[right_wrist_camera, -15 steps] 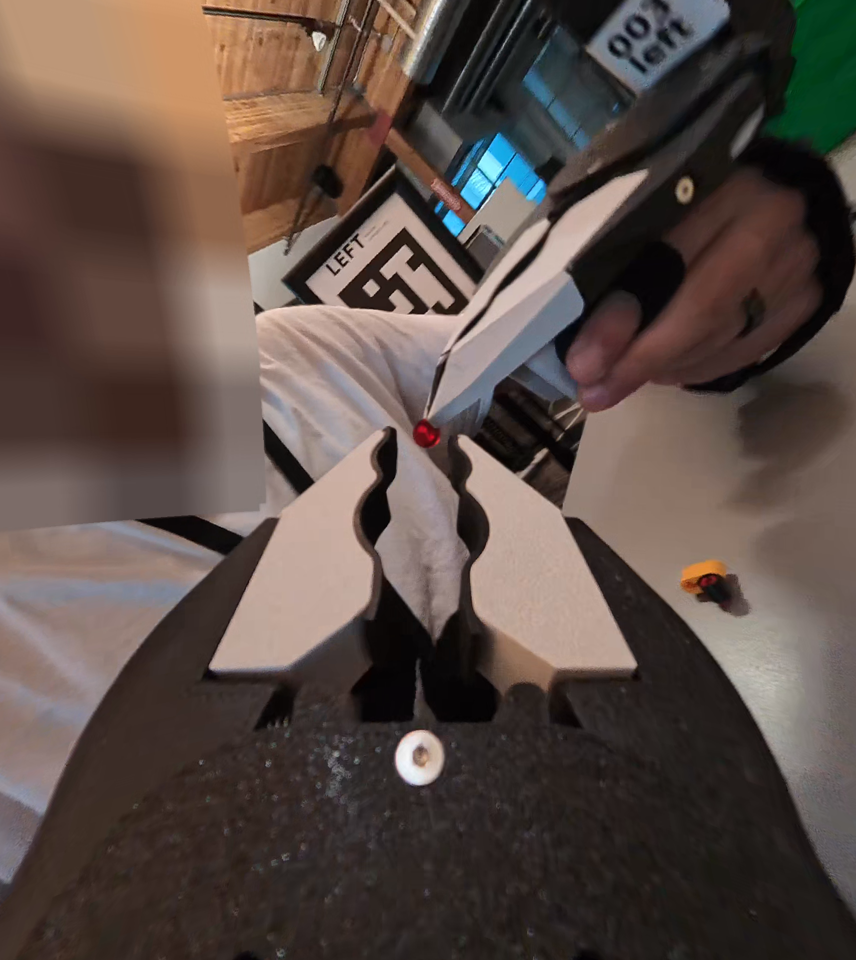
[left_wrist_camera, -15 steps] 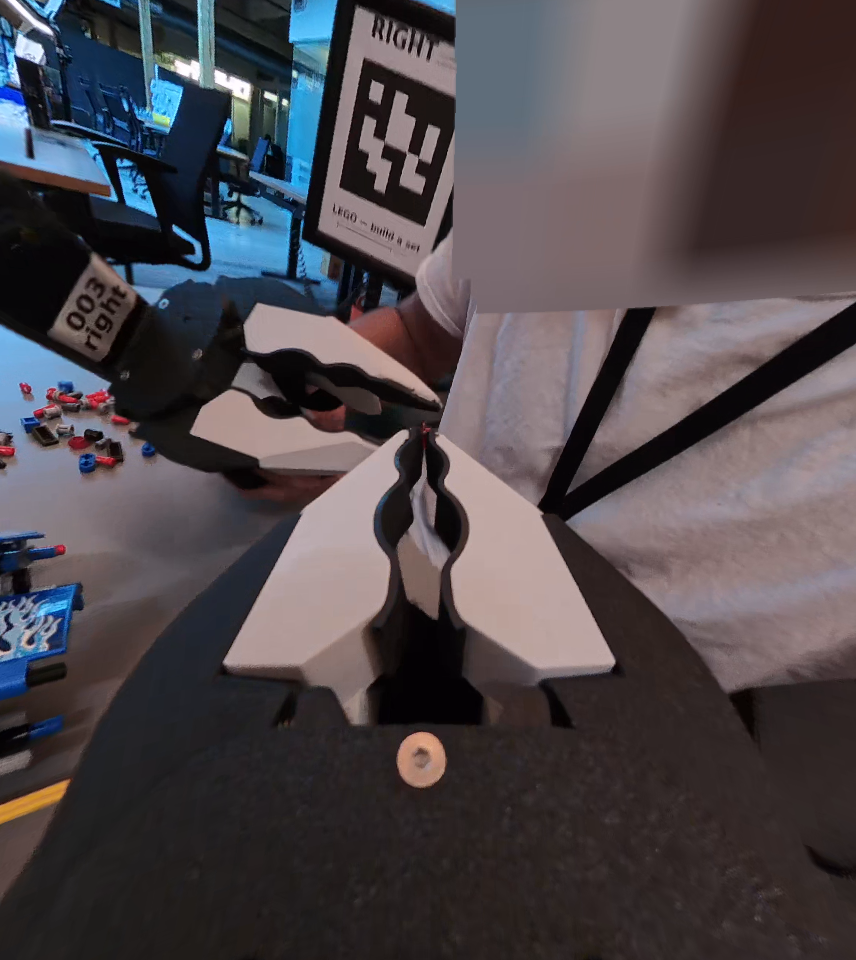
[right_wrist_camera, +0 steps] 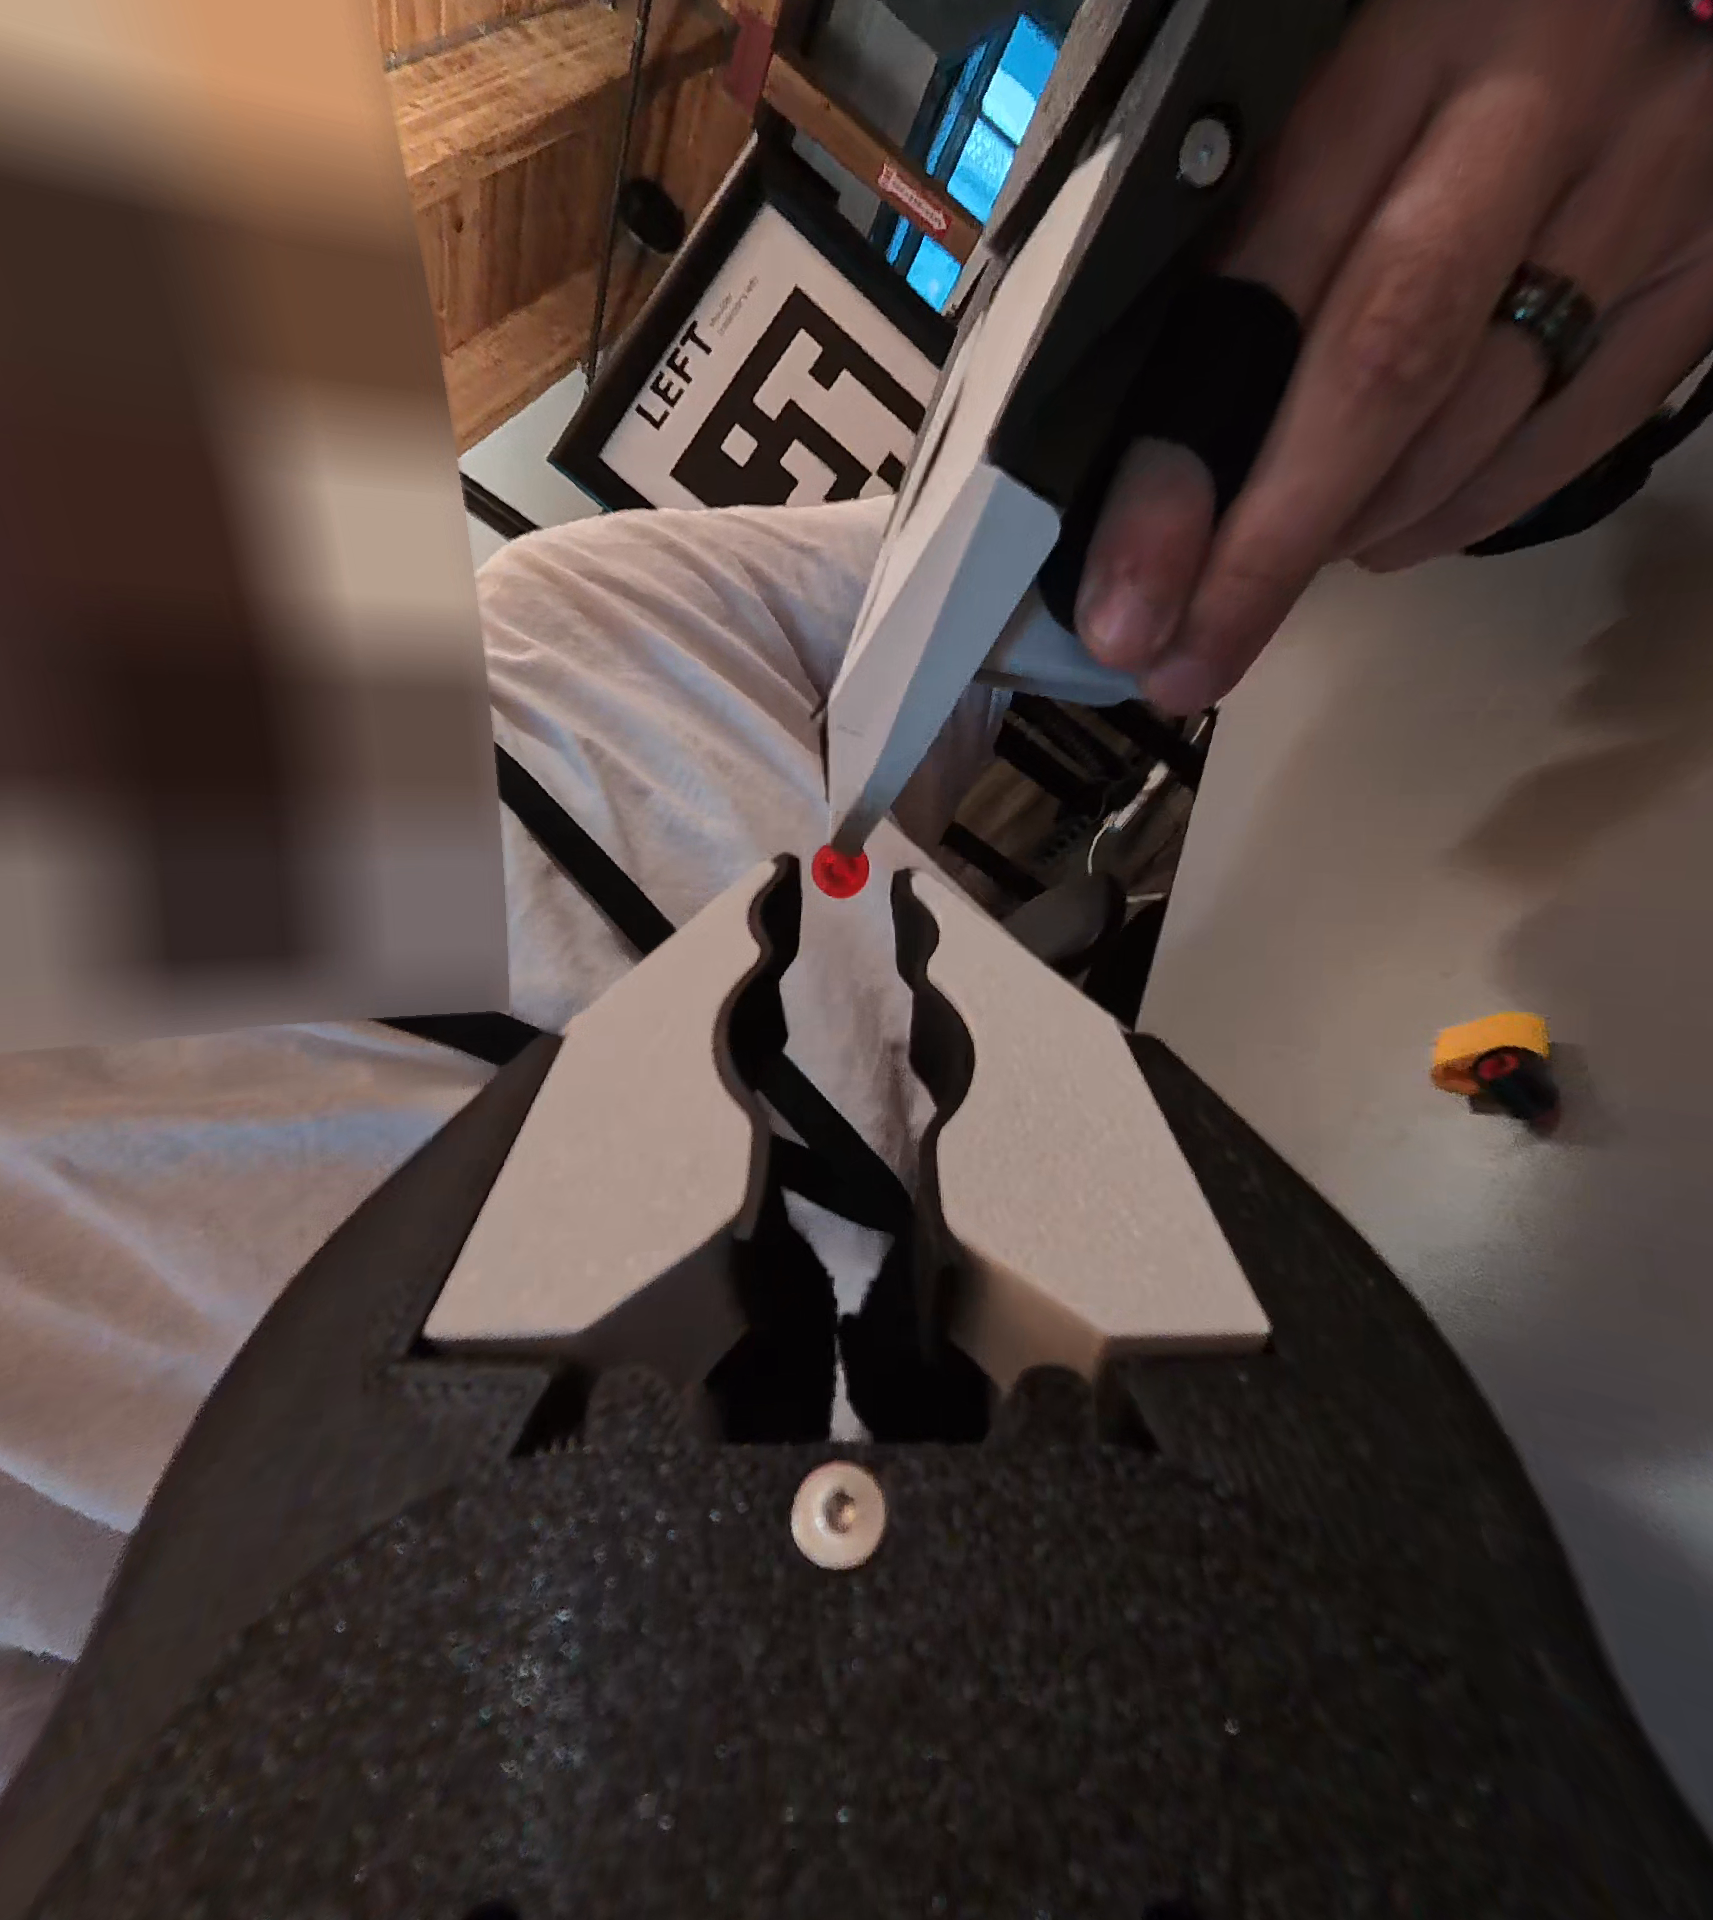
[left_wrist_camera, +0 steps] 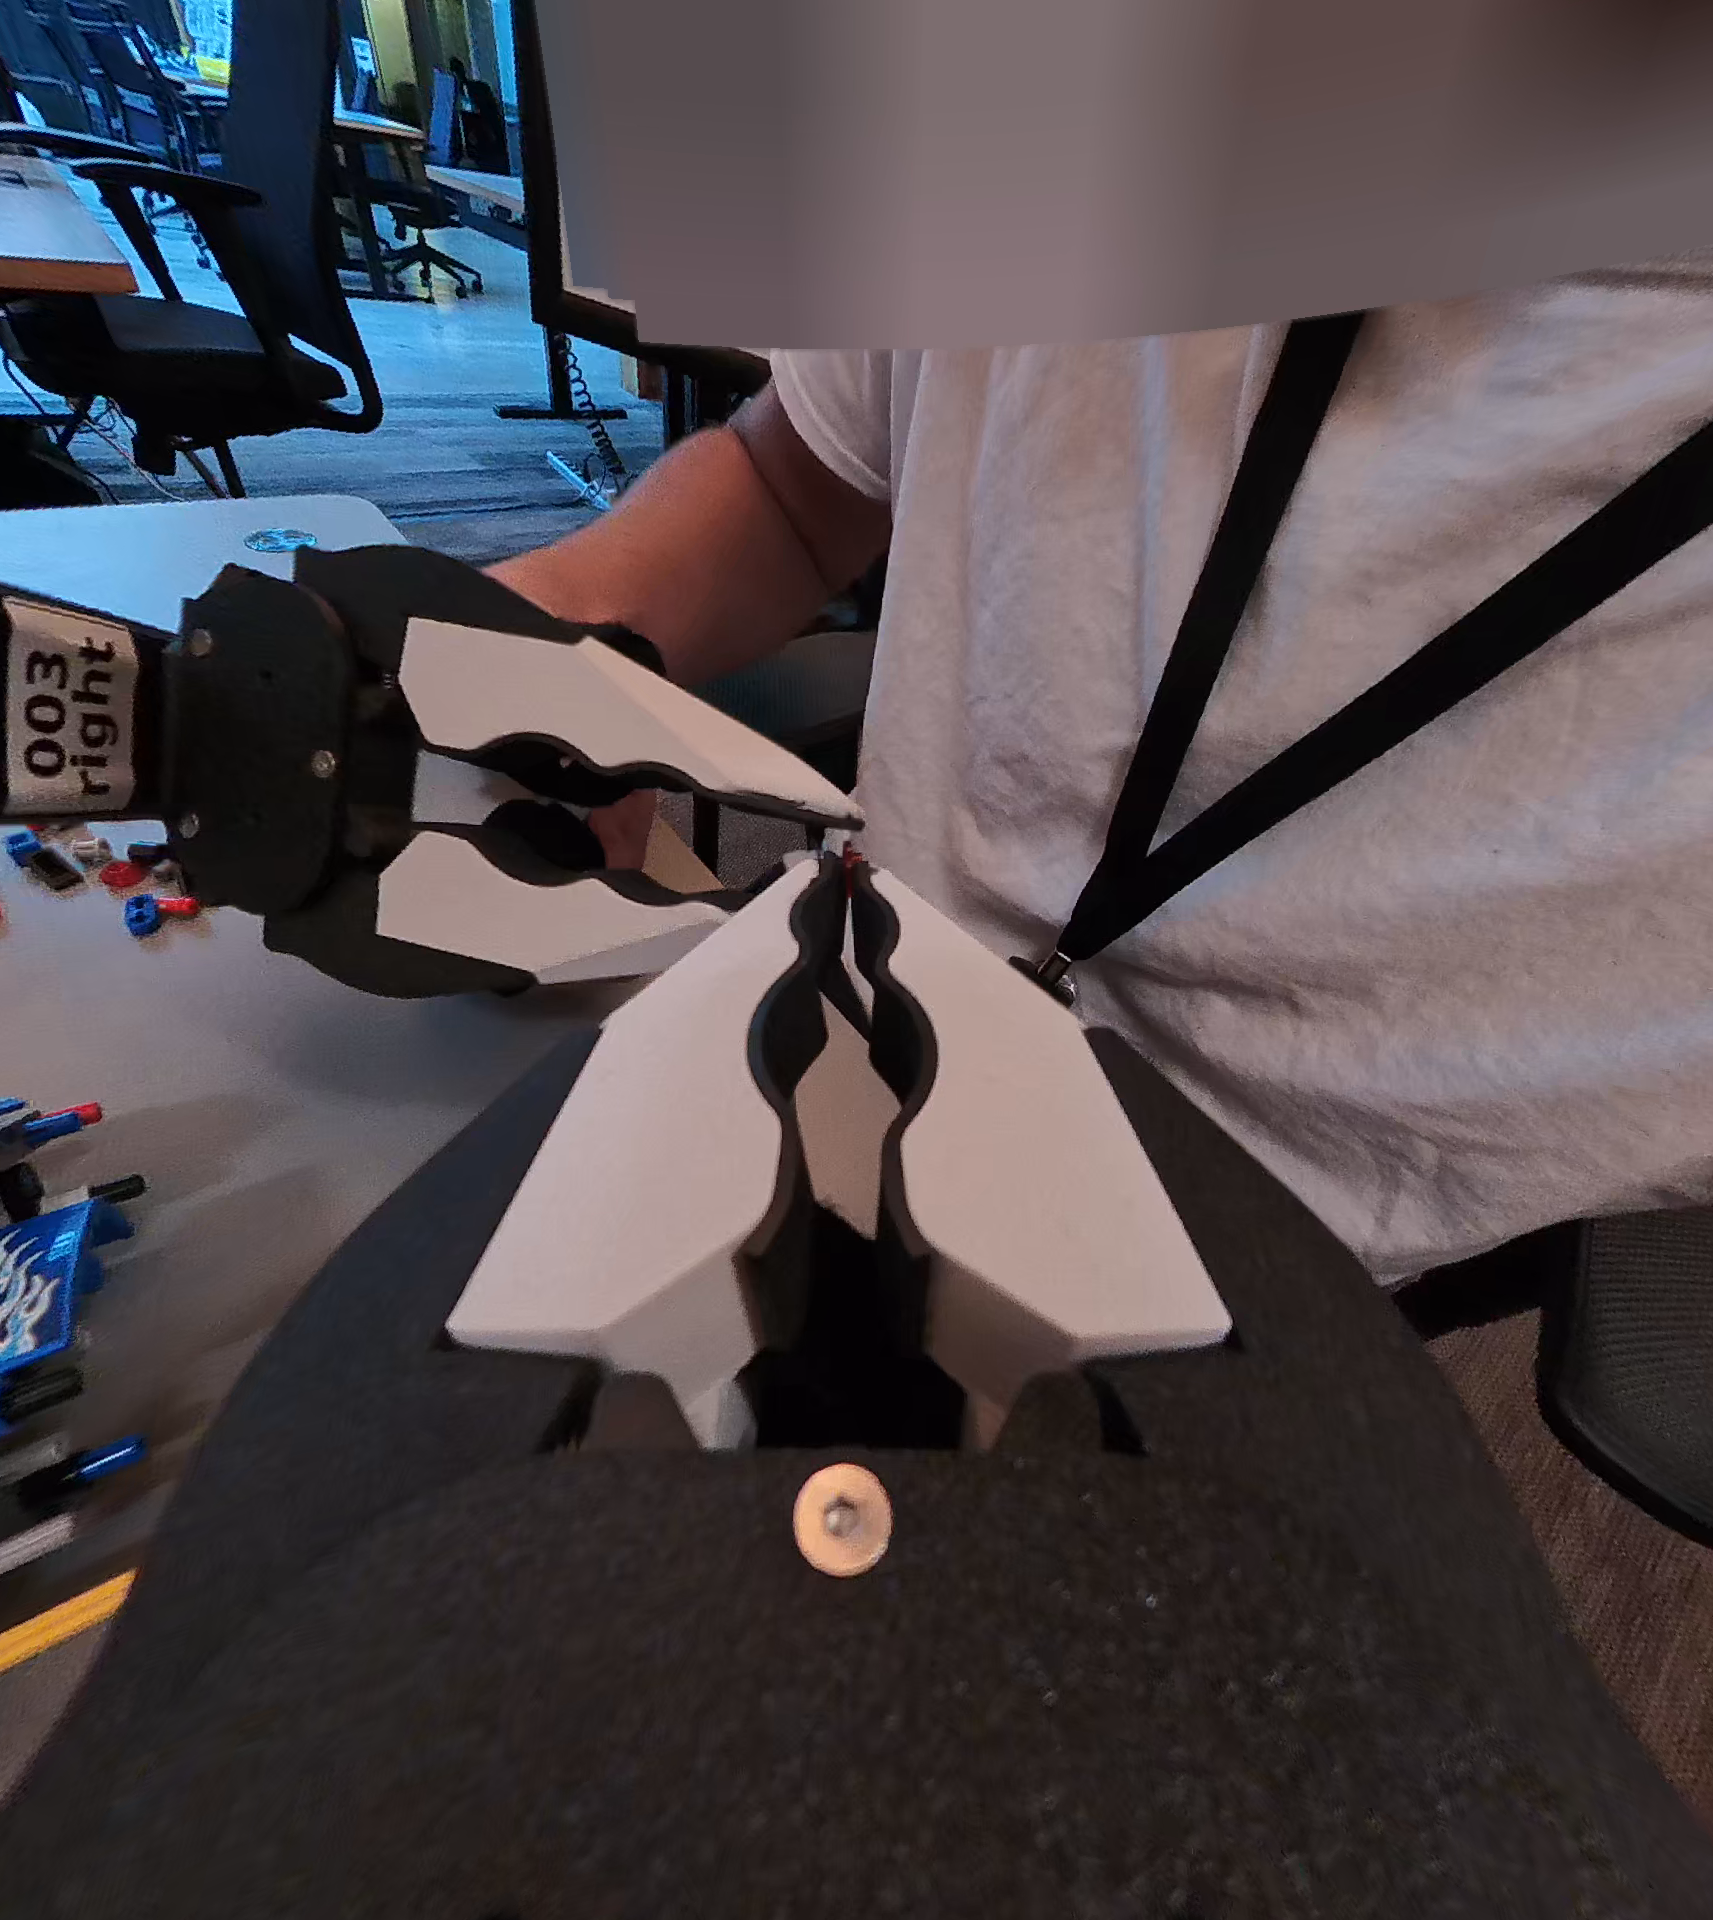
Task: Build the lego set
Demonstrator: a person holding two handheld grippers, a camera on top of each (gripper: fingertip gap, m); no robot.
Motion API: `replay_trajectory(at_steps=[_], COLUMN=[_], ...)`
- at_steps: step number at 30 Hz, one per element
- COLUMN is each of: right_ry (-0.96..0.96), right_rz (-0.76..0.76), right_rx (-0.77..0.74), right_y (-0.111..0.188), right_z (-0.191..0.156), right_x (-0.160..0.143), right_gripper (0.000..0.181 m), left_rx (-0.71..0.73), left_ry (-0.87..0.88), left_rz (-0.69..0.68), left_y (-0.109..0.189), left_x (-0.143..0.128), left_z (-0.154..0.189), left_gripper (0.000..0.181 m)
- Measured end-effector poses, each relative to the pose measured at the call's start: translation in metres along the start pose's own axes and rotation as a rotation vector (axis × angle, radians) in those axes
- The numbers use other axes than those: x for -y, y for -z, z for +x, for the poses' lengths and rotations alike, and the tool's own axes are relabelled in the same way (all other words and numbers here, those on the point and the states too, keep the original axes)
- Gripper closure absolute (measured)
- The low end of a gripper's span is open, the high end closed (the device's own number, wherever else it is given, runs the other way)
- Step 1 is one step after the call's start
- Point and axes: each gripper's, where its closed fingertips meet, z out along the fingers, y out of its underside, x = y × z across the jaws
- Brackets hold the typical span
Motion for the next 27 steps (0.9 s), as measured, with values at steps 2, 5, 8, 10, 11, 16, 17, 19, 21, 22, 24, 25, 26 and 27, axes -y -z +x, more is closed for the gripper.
replay_trajectory(at_steps=[2, 5, 8, 10, 11, 16, 17, 19, 21, 22, 24, 25, 26, 27], right_ry=[-0.016, -0.046, -0.082, -0.098, -0.1, -0.119, -0.121, -0.111, -0.106, -0.107, -0.111, -0.109, -0.107, -0.107], right_rz=[-0.059, -0.155, -0.185, -0.213, -0.222, -0.215, -0.22, -0.235, -0.237, -0.232, -0.23, -0.232, -0.234, -0.236], right_rx=[0.013, 0.008, 0.036, 0.042, 0.04, 0.053, 0.051, 0.046, 0.043, 0.042, 0.044, 0.043, 0.042, 0.041], right_y=[-0.004, -0.008, -0.008, -0.009, -0.009, -0.007, -0.007, -0.008, -0.009, -0.009, -0.009, -0.01, -0.01, -0.01], right_z=[-0.001, 0.003, 0.002, 0.003, 0.003, 0.002, 0.002, 0.002, 0.002, 0.003, 0.003, 0.003, 0.002, 0.003], right_x=[-0.008, -0.019, -0.02, -0.024, -0.025, -0.025, -0.026, -0.029, -0.029, -0.028, -0.028, -0.028, -0.028, -0.029], right_gripper=[0.164, 0.164, 0.167, 0.167, 0.166, 0.166, 0.166, 0.167, 0.168, 0.169, 0.171, 0.172, 0.172, 0.172], left_rx=[0.001, 0.008, -0.001, -0.004, -0.006, -0.001, 0.003, 0.003, 0.004, 0.003, 0.006, 0.008, 0.009, 0.01], left_ry=[-0.02, -0.061, -0.089, -0.095, -0.097, -0.105, -0.107, -0.111, -0.116, -0.118, -0.123, -0.127, -0.13, -0.133], left_rz=[-0.027, -0.096, -0.137, -0.152, -0.157, -0.159, -0.159, -0.162, -0.163, -0.163, -0.163, -0.165, -0.167, -0.17], left_y=[-0.004, -0.011, -0.018, -0.02, -0.02, -0.02, -0.019, -0.019, -0.019, -0.019, -0.019, -0.02, -0.02, -0.02], left_x=[-0.003, -0.011, -0.016, -0.019, -0.02, -0.019, -0.019, -0.019, -0.018, -0.018, -0.017, -0.017, -0.017, -0.018], left_z=[0.002, 0.006, 0.011, 0.012, 0.013, 0.013, 0.013, 0.013, 0.014, 0.014, 0.014, 0.014, 0.014, 0.014], left_gripper=[0.181, 0.181, 0.181, 0.181, 0.181, 0.181, 0.181, 0.181, 0.181, 0.181, 0.181, 0.181, 0.181, 0.181])
